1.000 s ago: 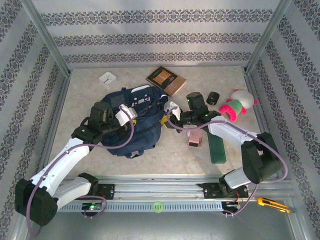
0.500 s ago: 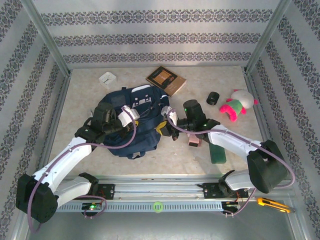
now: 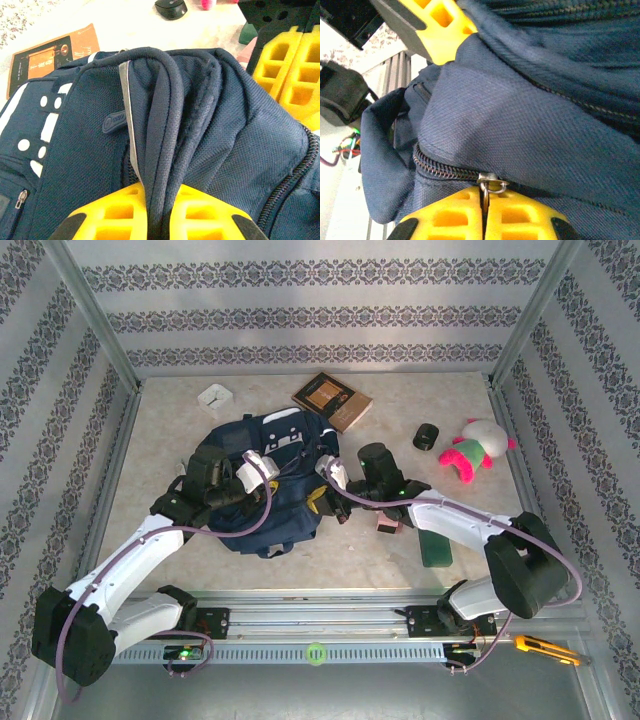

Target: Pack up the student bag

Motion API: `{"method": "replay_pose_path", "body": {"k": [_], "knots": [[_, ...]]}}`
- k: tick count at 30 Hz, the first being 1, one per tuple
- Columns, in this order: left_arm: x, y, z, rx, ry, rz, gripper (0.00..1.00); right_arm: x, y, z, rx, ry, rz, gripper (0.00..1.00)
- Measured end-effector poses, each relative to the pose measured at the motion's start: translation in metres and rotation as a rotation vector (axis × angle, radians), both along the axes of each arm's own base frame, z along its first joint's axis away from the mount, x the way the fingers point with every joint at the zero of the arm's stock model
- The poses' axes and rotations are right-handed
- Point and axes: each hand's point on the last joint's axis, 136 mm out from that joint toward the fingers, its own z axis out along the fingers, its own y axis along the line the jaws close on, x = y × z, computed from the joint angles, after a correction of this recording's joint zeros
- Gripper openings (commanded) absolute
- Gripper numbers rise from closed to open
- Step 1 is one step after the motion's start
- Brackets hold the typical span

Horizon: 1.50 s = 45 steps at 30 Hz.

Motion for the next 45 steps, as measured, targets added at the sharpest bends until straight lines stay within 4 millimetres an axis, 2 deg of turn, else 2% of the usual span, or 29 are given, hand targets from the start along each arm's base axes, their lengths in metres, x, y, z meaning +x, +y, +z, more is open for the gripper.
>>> {"method": "replay_pose_path", "body": {"k": [3, 10, 18, 26, 28, 33, 36, 38, 40, 42, 45], "knots": [[0.001, 0.0, -0.001, 0.012, -0.004, 0.016, 0.0, 0.0, -0.004, 0.002, -0.003, 0.005, -0.028, 0.0], [0.013, -0.009, -0.007, 0.082, -0.035, 0.088, 0.0, -0.002, -0.018, 0.024, 0.003, 0.104, -0.163, 0.0], [0.017, -0.026, -0.013, 0.101, -0.019, 0.107, 0.0, -0.007, -0.037, 0.023, -0.048, 0.292, -0.326, 0.0], [0.021, -0.036, -0.029, 0.105, 0.028, 0.145, 0.0, -0.017, -0.019, 0.014, -0.084, 0.465, -0.367, 0.0], [0.021, -0.037, -0.033, 0.109, 0.039, 0.148, 0.0, -0.02, -0.016, 0.006, -0.108, 0.504, -0.376, 0.0], [0.022, -0.044, -0.038, 0.084, 0.069, 0.161, 0.0, -0.018, -0.002, -0.002, -0.14, 0.564, -0.42, 0.0], [0.022, -0.046, -0.04, 0.064, 0.091, 0.17, 0.02, -0.016, -0.006, -0.006, -0.151, 0.596, -0.451, 0.0], [0.023, -0.048, -0.037, 0.049, 0.088, 0.171, 0.27, -0.01, -0.015, -0.005, -0.134, 0.609, -0.469, 0.0], [0.023, -0.05, -0.035, 0.036, 0.083, 0.163, 0.64, -0.006, -0.028, -0.004, -0.118, 0.623, -0.482, 0.0], [0.021, -0.052, -0.032, 0.03, 0.081, 0.145, 0.8, -0.004, -0.04, -0.005, -0.119, 0.619, -0.48, 0.0], [0.011, -0.051, -0.026, 0.052, 0.065, 0.094, 0.87, -0.004, -0.055, -0.01, -0.141, 0.621, -0.459, 0.0]]}}
